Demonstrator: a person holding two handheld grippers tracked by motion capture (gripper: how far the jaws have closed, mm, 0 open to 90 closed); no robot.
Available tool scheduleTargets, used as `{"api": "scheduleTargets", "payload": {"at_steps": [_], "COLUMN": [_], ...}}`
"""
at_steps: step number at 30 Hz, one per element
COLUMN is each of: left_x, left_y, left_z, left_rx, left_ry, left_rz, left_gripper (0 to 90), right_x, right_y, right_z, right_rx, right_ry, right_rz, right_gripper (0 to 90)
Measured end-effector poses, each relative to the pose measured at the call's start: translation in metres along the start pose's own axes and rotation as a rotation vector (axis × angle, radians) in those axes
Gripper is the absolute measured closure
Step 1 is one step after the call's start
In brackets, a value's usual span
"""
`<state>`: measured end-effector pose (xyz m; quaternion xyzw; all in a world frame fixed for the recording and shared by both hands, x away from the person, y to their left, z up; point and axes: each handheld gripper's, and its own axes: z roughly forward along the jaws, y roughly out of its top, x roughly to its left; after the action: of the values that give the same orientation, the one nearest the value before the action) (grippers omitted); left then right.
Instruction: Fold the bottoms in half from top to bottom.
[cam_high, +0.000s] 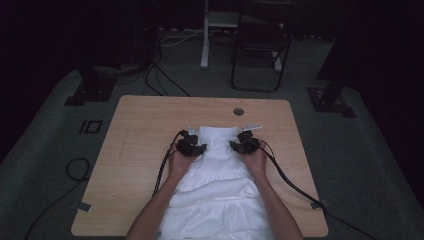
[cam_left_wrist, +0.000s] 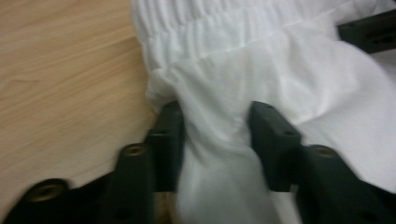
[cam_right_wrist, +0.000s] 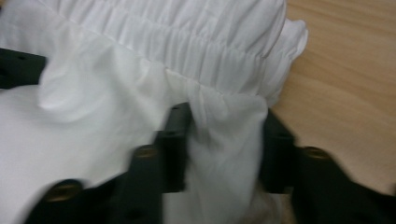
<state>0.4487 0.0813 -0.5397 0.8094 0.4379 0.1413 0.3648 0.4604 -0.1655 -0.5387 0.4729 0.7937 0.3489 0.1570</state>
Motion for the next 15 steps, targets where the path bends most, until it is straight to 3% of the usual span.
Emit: {"api": "scheduleTargets", "payload": {"at_steps": [1,2,3,6,7,8,9,10,15], "left_x": [0.002,0.002,0.005,0.010,0.014,0.014,0.018,0.018,0.022], "left_y": [0.000,0.000,0.001,0.006,0.013,0.013,0.026,0.026,0.066], "left_z": [0.000,0.000,-0.001,-0.005,-0.013,-0.013,-0.024,-0.024,-0.057], "left_rx": [0.010,0.010,0.013,0.015,-0.030,-0.030,-0.076,-0.076,-0.185], "left_ry": [-0.053,-0.053,-0.069,-0.088,-0.098,-0.098,-0.093,-0.093,-0.066], "left_rz": [-0.030,-0.030,-0.051,-0.062,-0.063,-0.063,-0.061,-0.061,-0.033], "left_gripper": [73.6,78.0,83.2,84.5,84.8,84.8,84.9,84.9,84.8], "right_x": [0.000,0.000,-0.003,-0.009,-0.013,-0.013,-0.016,-0.016,-0.017], "right_y": [0.000,0.000,0.002,0.004,0.009,0.009,0.020,0.020,0.054], "right_z": [-0.001,-0.001,-0.002,-0.005,-0.010,-0.010,-0.019,-0.019,-0.047], "right_rx": [0.016,0.016,0.035,0.017,-0.018,-0.018,-0.065,-0.065,-0.176], "right_ry": [0.042,0.042,0.084,0.110,0.114,0.114,0.117,0.117,0.103], "right_rz": [0.037,0.037,0.081,0.109,0.121,0.121,0.121,0.121,0.098], "right_gripper": [81.7,81.7,84.4,85.1,85.3,85.3,85.3,85.3,85.3]}}
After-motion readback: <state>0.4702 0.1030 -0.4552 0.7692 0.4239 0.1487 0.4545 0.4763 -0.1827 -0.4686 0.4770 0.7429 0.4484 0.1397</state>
